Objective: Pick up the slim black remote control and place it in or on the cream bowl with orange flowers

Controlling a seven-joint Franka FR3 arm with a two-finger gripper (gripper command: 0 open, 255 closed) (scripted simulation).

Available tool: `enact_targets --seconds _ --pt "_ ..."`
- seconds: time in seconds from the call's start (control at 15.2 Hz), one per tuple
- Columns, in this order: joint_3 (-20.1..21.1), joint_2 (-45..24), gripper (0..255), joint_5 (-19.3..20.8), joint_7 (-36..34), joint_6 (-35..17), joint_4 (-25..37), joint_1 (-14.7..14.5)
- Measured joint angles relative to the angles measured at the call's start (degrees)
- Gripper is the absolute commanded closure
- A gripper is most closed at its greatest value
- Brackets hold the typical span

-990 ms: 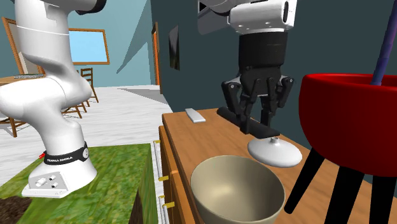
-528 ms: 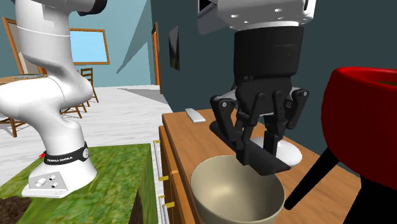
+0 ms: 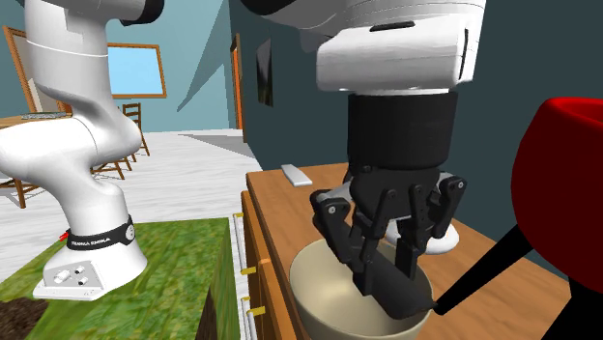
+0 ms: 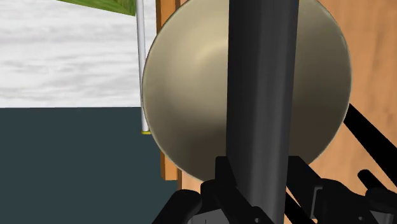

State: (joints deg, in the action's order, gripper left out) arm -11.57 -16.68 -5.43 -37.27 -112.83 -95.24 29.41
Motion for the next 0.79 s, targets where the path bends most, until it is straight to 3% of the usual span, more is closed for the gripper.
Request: enact_targets --seconds 0.66,0.73,0.79 --pt "0.11 -0.94 255 -0.31 0.24 -3.62 -2.57 -0.01" --pt "0.09 -0.92 0 -0.31 0.24 -3.62 -2.57 -0.01" --pt "0.11 -0.95 0 -0.32 0.24 -3.62 -2.6 -0.02"
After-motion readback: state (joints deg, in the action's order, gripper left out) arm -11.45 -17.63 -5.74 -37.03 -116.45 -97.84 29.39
